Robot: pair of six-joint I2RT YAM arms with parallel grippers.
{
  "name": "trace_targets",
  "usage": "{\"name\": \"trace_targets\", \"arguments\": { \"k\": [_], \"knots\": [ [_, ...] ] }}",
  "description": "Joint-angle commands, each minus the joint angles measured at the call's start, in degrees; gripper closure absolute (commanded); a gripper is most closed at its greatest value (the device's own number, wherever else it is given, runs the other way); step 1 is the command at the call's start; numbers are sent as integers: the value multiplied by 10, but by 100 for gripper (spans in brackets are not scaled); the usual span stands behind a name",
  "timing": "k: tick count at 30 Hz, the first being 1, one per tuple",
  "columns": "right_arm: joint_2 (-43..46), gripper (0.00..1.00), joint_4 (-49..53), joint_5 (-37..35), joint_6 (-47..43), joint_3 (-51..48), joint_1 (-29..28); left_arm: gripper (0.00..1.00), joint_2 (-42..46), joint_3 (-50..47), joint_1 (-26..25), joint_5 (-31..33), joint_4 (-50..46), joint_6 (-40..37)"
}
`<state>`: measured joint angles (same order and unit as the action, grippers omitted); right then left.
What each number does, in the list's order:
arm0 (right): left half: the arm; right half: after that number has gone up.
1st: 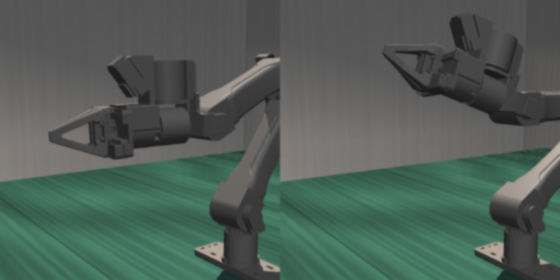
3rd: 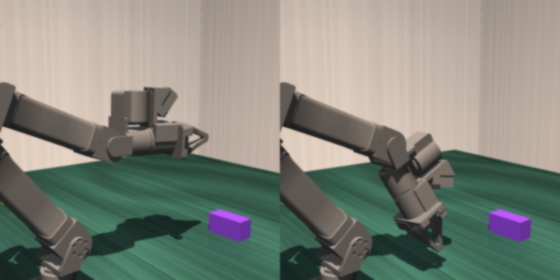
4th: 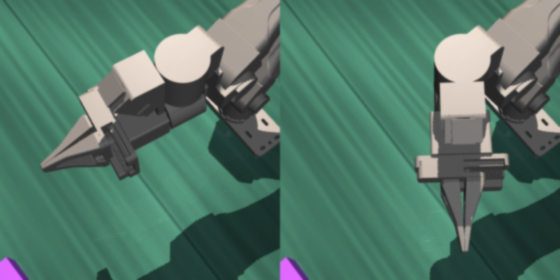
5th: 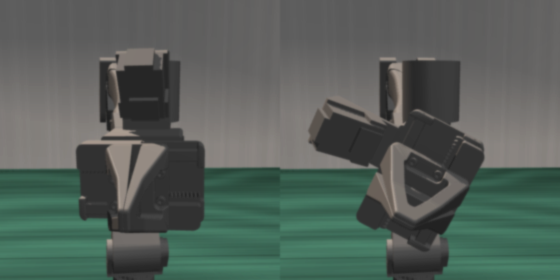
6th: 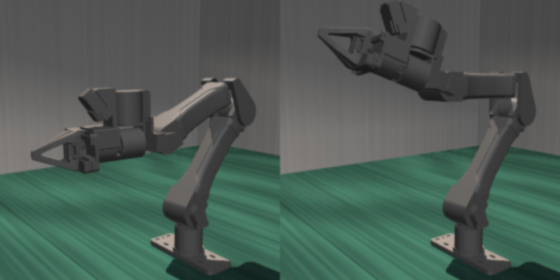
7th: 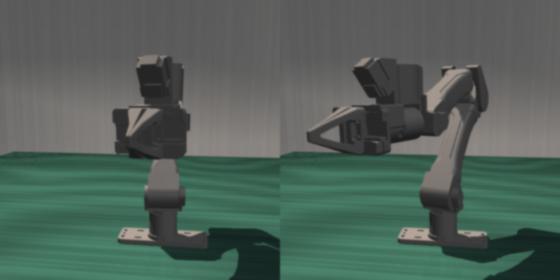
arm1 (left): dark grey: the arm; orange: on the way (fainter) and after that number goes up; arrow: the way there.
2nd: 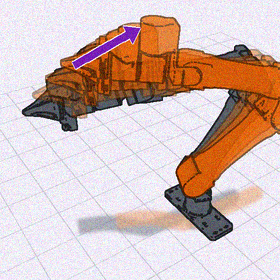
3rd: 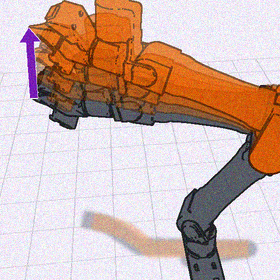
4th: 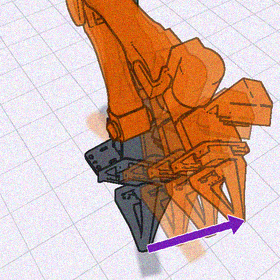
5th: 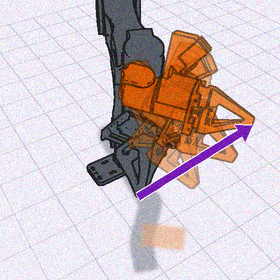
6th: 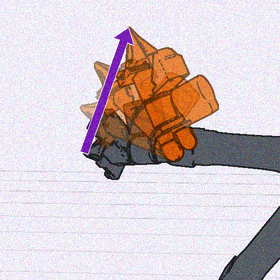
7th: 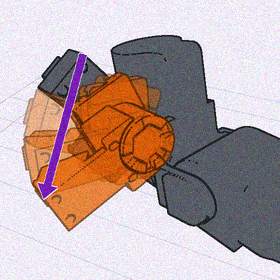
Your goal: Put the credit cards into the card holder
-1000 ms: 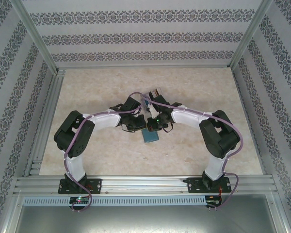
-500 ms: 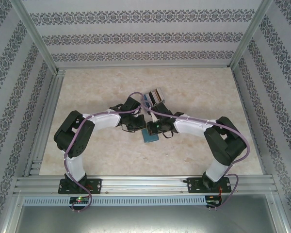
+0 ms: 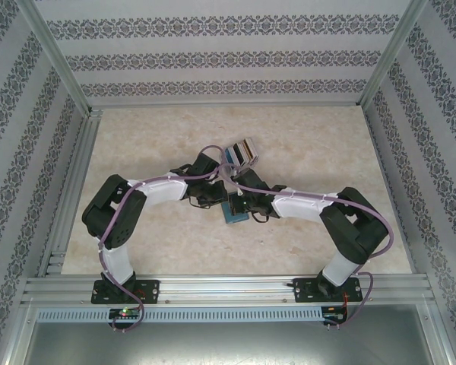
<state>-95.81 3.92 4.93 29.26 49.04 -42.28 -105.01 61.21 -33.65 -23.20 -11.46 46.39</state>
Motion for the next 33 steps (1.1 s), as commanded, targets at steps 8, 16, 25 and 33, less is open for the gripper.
{"name": "trace_targets", "arguments": {
  "k": [8,16,25,33],
  "knots": [
    [-12,88,152,-4,-14,43,-10,66,89,-4,14,78,-85,-46],
    [61,63,172,-21,-25,55,4,57,209,-13,35,167,-115,-62],
    [188,43,199,-73,-73,74,48,52,337,-43,66,278,-139,-81],
    [339,24,172,-166,-96,18,140,25,444,-83,130,384,-157,-90]
  ]
}}
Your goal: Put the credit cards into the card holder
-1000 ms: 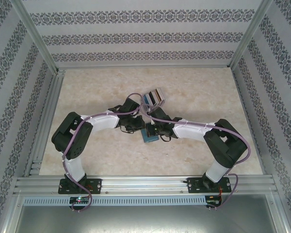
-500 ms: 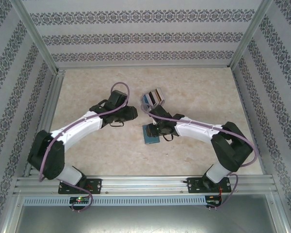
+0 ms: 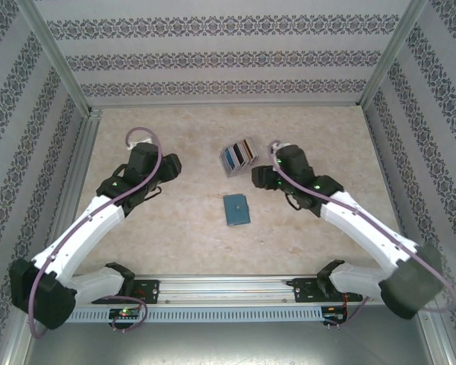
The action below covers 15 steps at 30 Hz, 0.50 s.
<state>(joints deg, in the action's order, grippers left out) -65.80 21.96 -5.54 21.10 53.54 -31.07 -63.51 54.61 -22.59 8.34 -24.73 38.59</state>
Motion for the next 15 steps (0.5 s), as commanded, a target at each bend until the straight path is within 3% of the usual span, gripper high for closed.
{"name": "trace_targets", "arguments": {
  "k": [1,4,6,9,15],
  "knots": [
    [53,21,-20,-62,-8,-41,46,19,38,-23,28,79,-22,-12],
    [87,12,-63,-41,13,-90,109,0,54,-44,55,113,-9,-11],
    [95,2,-74,-57,26,-109,143,0,55,-50,71,144,-11,-13],
    [95,2,-103,-136,42,-134,182,1,47,-63,96,175,6,-26],
    [80,2,-256,-222,-14,-206,216,0,24,-146,111,247,169,-151]
  ]
}}
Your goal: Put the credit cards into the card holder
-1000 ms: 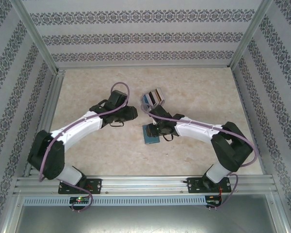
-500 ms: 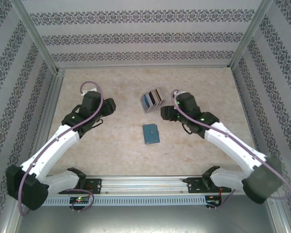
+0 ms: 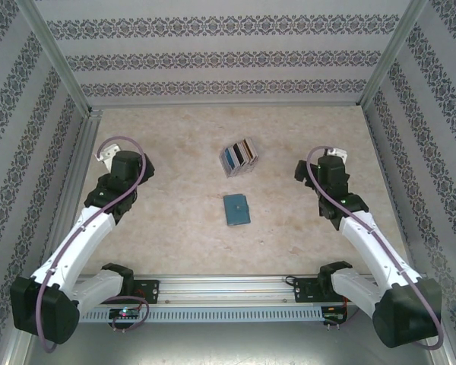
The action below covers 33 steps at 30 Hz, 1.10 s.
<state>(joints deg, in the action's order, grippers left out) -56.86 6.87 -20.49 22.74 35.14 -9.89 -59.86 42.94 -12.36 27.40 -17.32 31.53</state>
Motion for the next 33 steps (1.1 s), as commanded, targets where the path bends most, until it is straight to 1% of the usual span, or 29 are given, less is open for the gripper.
{"name": "trace_targets", "arguments": {
  "k": [1,3,6,9,10,12,14,15,16,17,18,20,22,23,24,26,30,31,33],
  "knots": [
    [-15,2,-128,-81,-47,-30,5,0,-19,-41,9,56,119,-99],
    [-31,2,-175,-75,-105,-47,6,0,-35,-59,12,57,156,-127],
    [-62,2,-240,-71,-161,-71,9,0,-64,-80,19,73,202,-145],
    [-91,2,-307,-63,-201,-95,28,1,-85,-127,41,71,292,-153],
    [-97,2,-330,-50,-202,-107,37,1,-90,-145,53,56,328,-158],
    [-114,2,-393,2,-202,-133,57,0,-107,-191,80,13,435,-162],
    [-134,2,-444,34,-201,-151,64,1,-129,-203,101,-33,479,-181],
    [-149,2,-468,46,-205,-158,66,1,-142,-204,106,-38,496,-189],
    [-158,2,-479,54,-211,-165,66,1,-154,-209,110,-45,516,-197],
    [-158,2,-463,75,-219,-158,65,1,-169,-219,114,-60,556,-210],
    [-164,2,-482,92,-230,-160,66,1,-176,-220,118,-73,573,-220],
    [-172,2,-489,103,-229,-158,66,1,-191,-224,126,-110,610,-235],
    [-178,2,-493,115,-230,-157,67,1,-212,-212,135,-150,605,-241],
    [-181,2,-494,124,-229,-158,66,1,-226,-211,135,-173,618,-249],
    [-190,2,-518,135,-230,-161,67,0,-238,-215,135,-196,639,-262],
    [-214,2,-550,149,-231,-163,66,0,-246,-217,135,-240,651,-279],
    [-268,2,-575,156,-232,-158,66,0,-285,-237,135,-277,721,-295],
    [-277,2,-578,151,-229,-141,66,0,-294,-236,135,-286,732,-298],
    [-293,2,-594,144,-225,-140,67,0,-289,-208,135,-305,670,-308]
  ]
}}
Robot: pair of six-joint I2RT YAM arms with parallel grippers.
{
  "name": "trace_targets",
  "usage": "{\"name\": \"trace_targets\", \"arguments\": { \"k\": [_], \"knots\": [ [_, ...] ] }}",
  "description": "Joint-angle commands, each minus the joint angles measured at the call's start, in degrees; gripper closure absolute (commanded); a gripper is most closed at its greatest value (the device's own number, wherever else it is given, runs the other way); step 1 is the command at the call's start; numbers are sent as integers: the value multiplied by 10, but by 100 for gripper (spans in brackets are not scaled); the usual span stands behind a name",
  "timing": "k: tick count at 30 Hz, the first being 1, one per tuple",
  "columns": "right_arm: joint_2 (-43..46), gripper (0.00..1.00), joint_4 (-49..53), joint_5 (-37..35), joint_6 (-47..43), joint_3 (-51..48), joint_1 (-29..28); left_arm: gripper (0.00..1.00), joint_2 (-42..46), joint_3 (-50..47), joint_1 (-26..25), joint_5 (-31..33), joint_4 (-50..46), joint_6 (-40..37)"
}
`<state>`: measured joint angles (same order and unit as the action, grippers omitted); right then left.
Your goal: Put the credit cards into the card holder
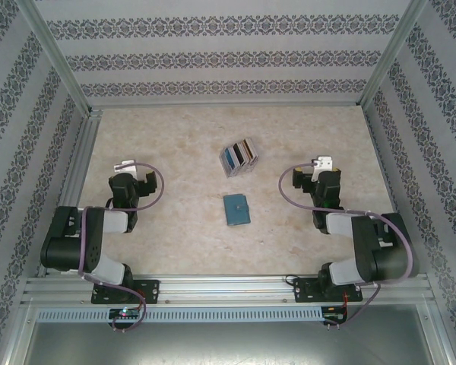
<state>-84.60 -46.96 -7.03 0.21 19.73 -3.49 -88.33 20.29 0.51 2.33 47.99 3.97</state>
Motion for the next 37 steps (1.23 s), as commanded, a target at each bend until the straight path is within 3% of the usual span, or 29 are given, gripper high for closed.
{"name": "trace_targets", "arguments": {
  "k": [1,6,37],
  "knots": [
    [-12,2,-48,10,2,16,5,0,-11,31,6,-55,1,-32],
    [-16,2,-33,43,11,26,22,0,-10,35,4,-55,-8,-36],
    [-15,2,-32,43,11,26,22,0,-10,37,4,-60,-11,-39]
  ]
}}
